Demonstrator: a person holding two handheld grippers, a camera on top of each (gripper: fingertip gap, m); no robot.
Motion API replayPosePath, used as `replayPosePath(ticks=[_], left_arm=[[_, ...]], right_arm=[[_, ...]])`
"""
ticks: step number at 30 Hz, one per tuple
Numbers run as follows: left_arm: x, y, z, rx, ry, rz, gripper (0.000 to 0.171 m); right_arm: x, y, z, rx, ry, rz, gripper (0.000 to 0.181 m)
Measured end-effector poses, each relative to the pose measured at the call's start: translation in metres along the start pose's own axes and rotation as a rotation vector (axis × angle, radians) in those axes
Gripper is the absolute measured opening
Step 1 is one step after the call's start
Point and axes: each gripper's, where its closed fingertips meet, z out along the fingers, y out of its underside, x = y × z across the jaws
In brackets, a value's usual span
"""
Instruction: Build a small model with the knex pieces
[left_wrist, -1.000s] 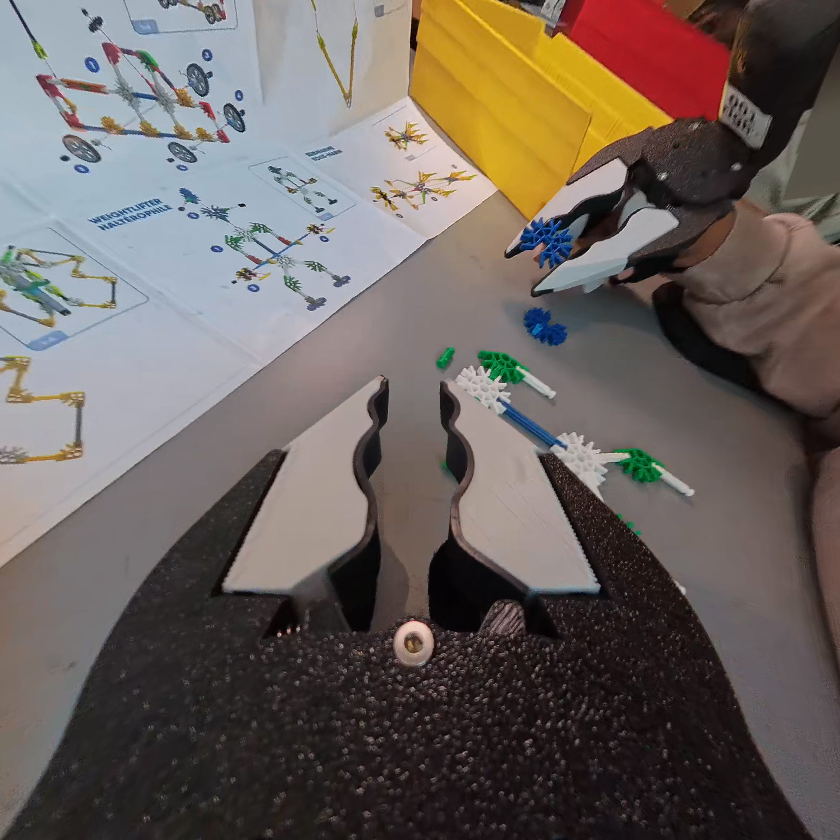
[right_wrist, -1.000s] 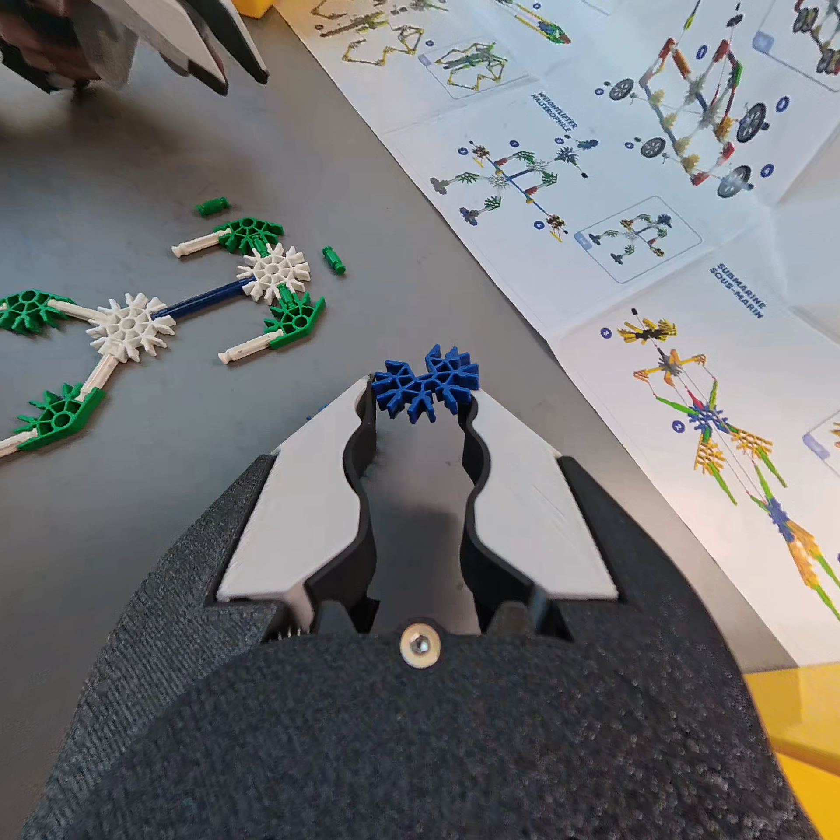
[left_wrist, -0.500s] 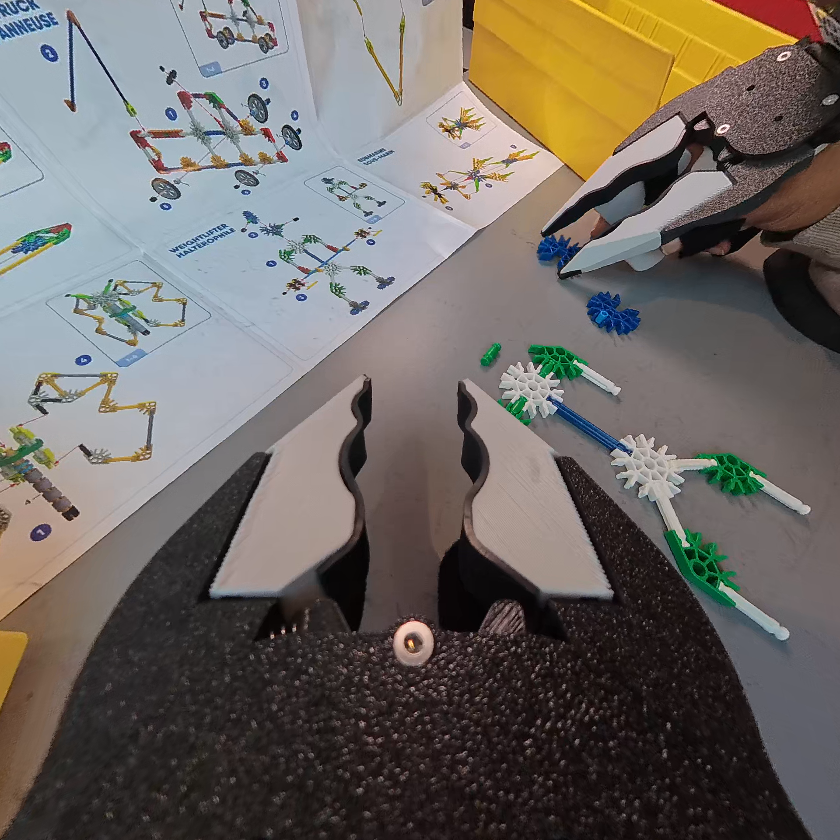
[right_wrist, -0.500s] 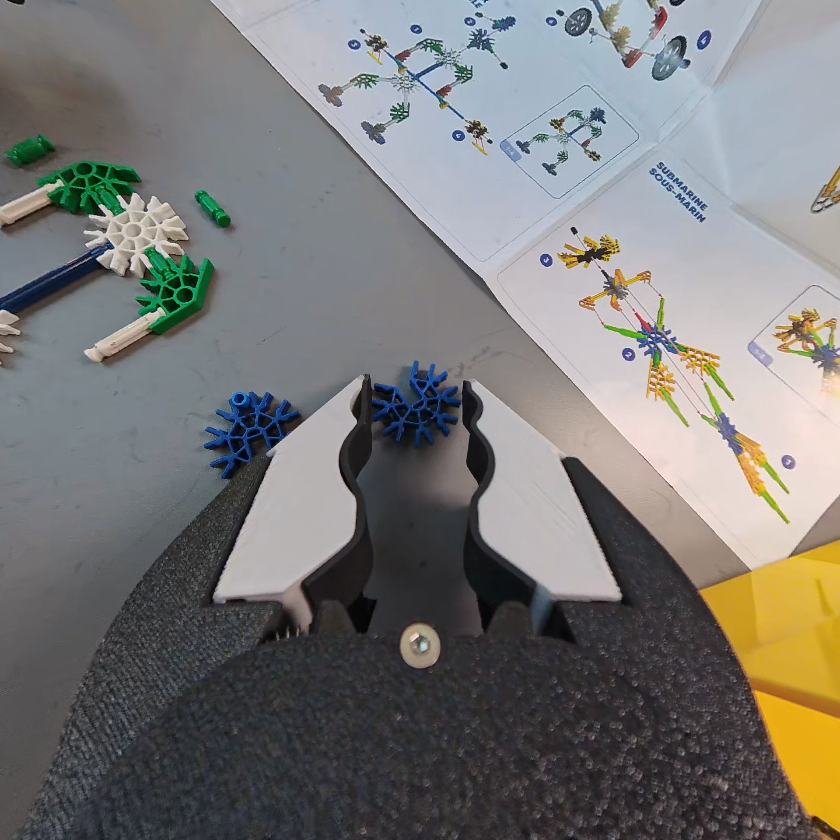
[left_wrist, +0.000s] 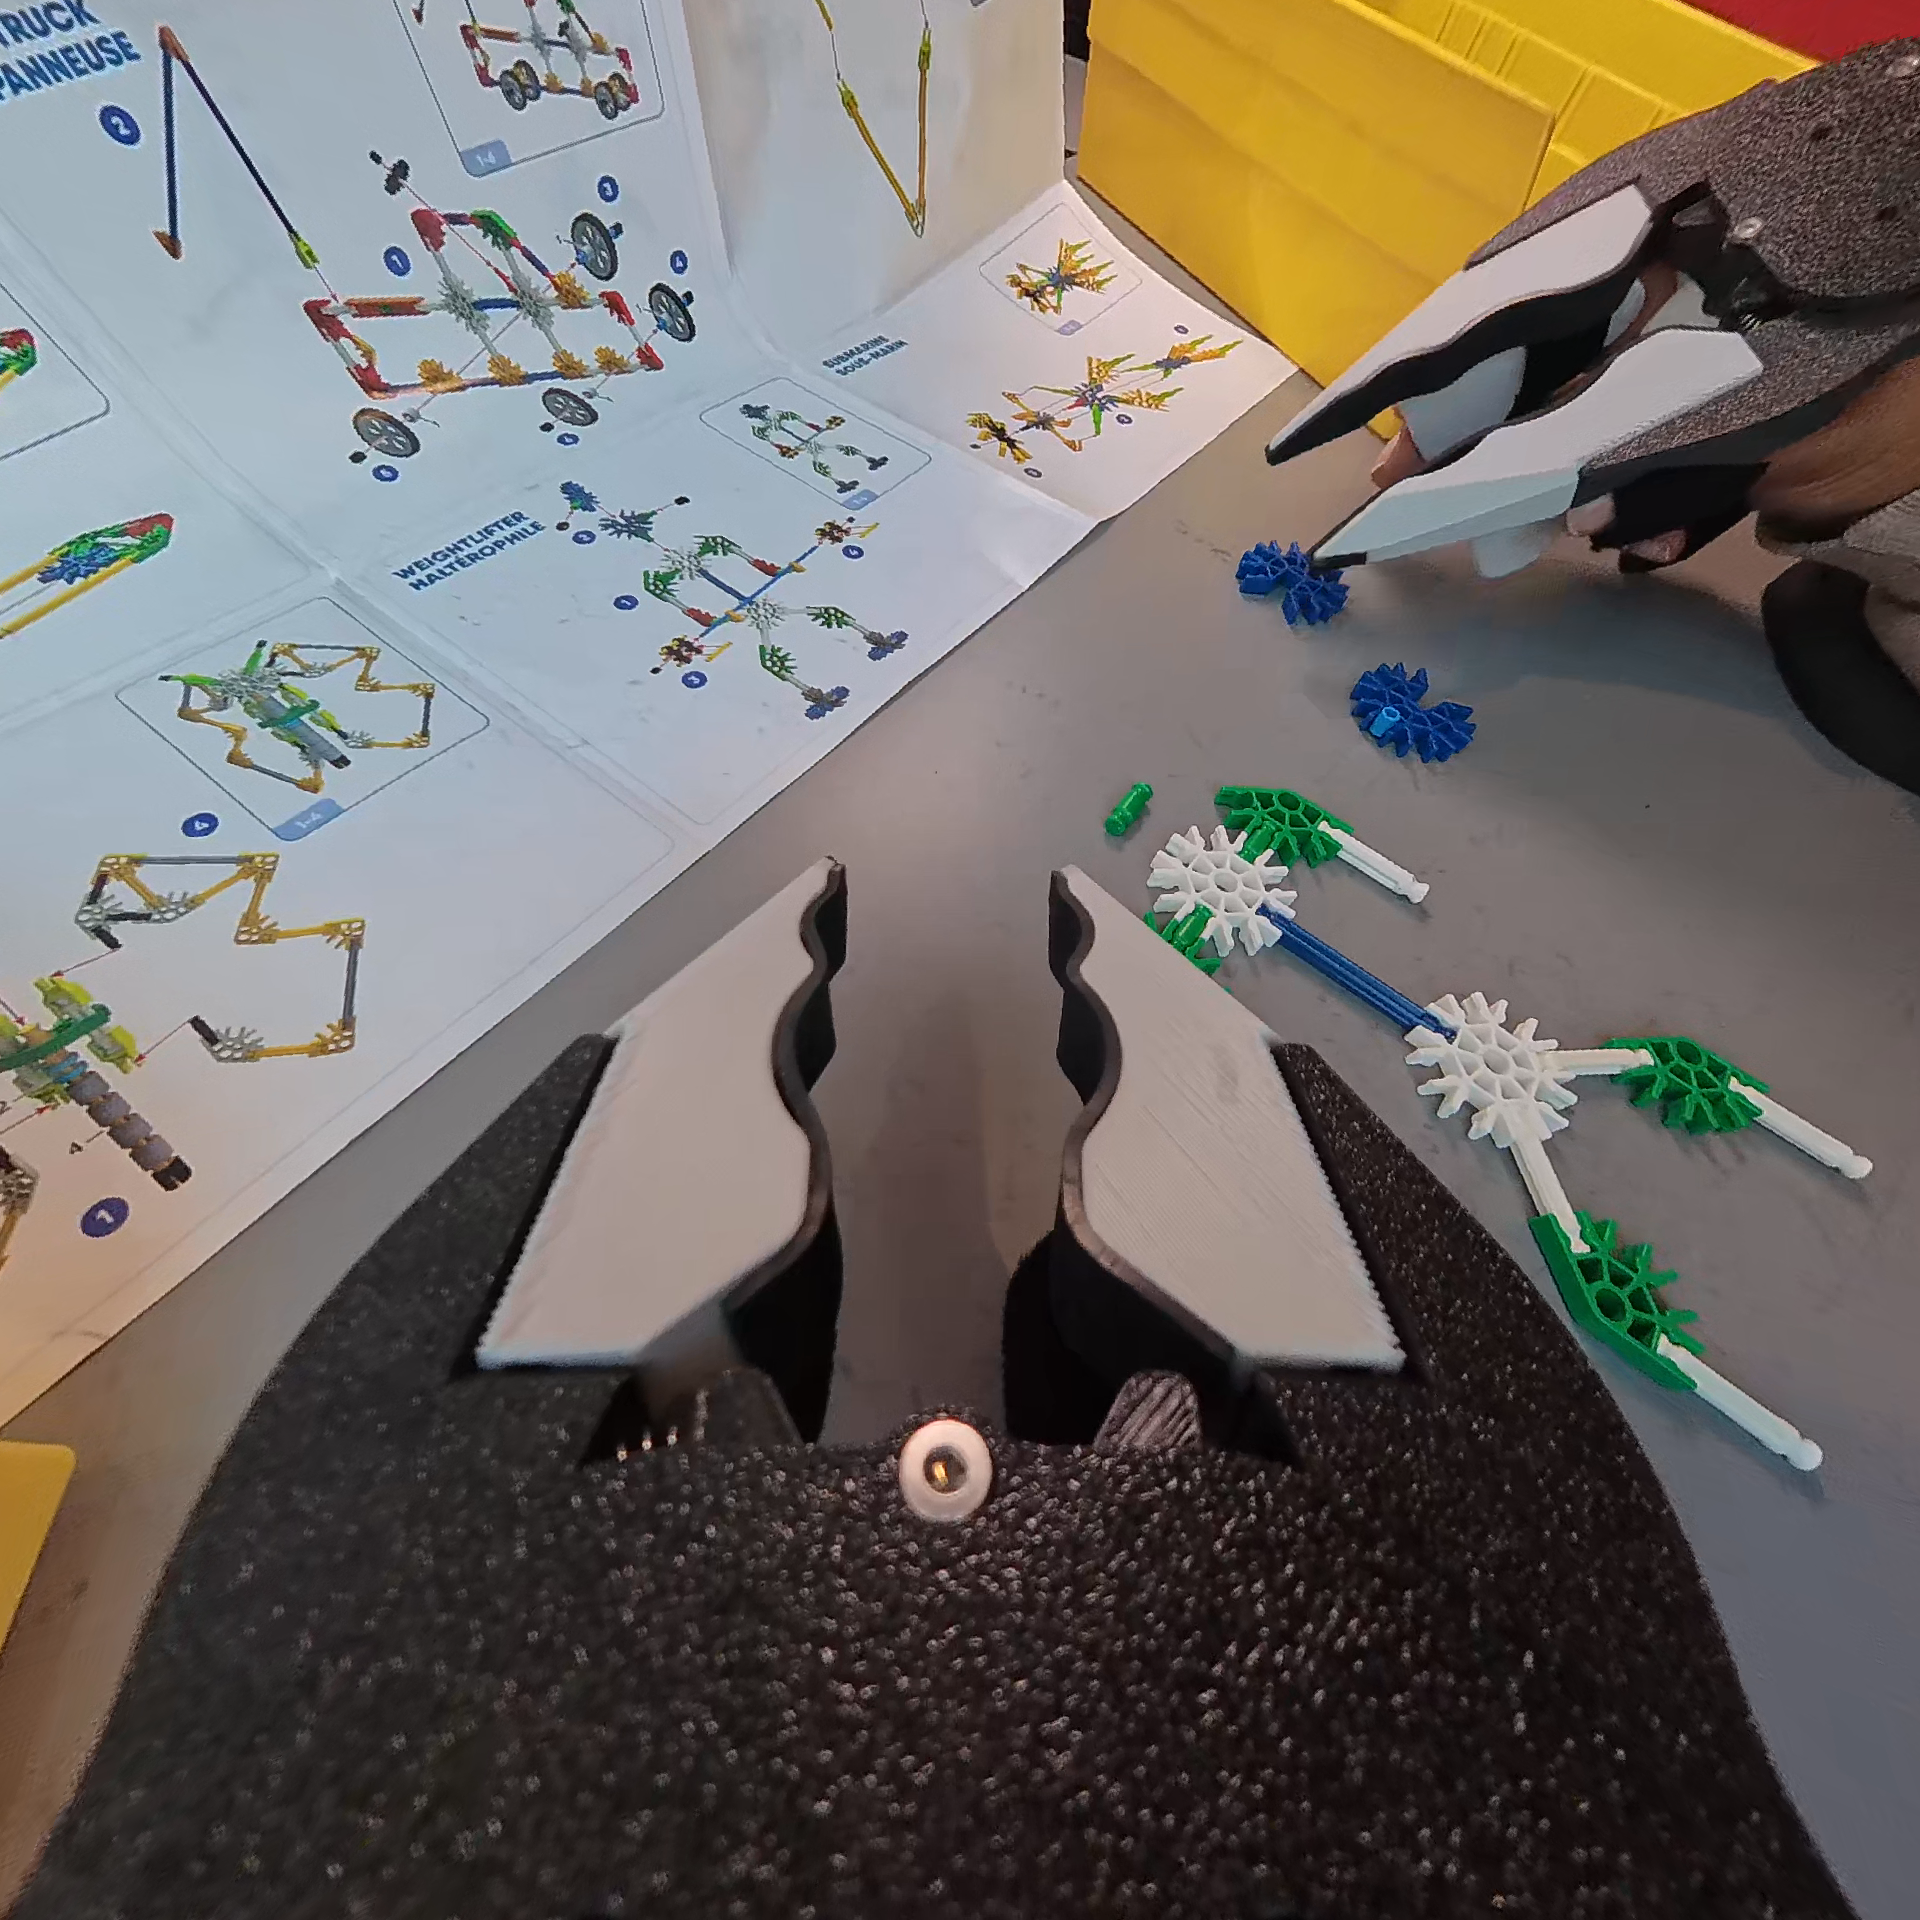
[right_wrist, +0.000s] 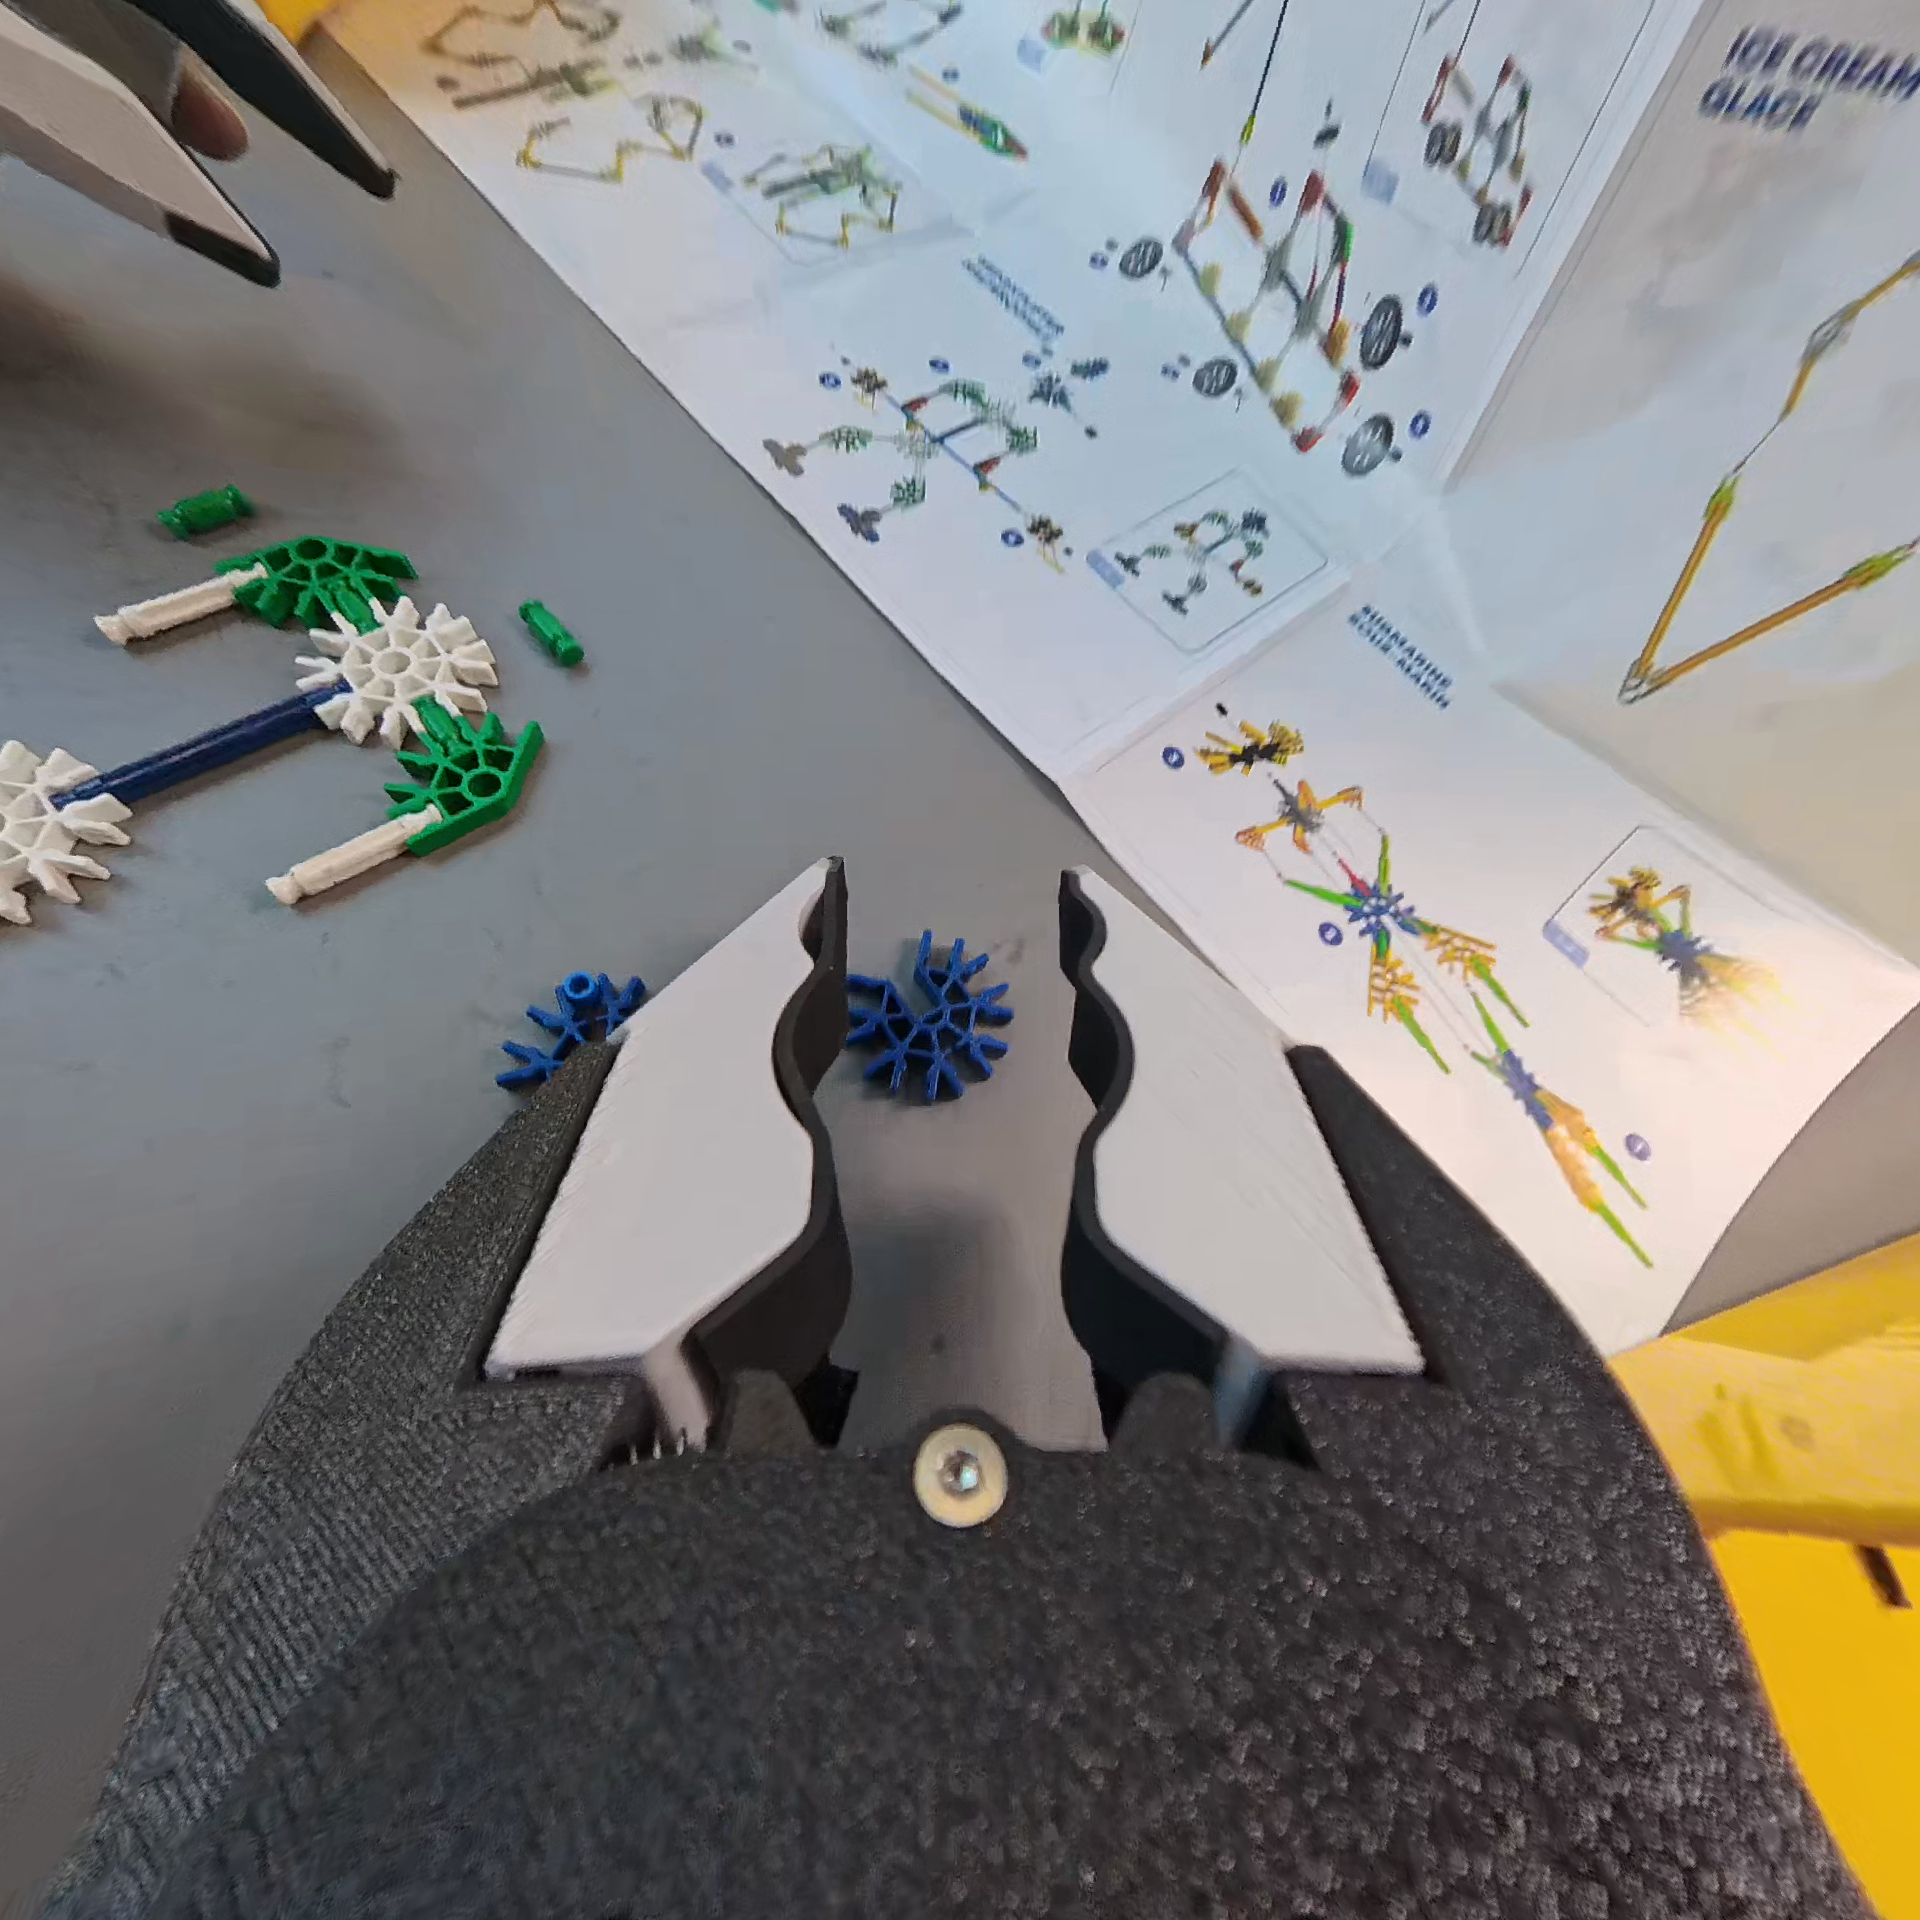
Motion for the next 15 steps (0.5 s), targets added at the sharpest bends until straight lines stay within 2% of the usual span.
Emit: replayPosePath(ticks=[6,10,15], left_arm=[[-0.008,-0.011,-0.006,0.073,-0.052,0.013,0.037],[-0.014,-0.021,-0.016,0.116,-0.096,0.031,0.038],[-0.022,-0.052,-0.045,0.202,-0.172,0.076,0.038]], right_arm=[[-0.004,-0.037,-0.015,0.205,0.049,-0.062,0.04],[-0.001,-0.042,-0.019,0.234,0.069,-0.069,0.04],[0.002,-0.046,-0.023,0.26,0.085,-0.068,0.04]])
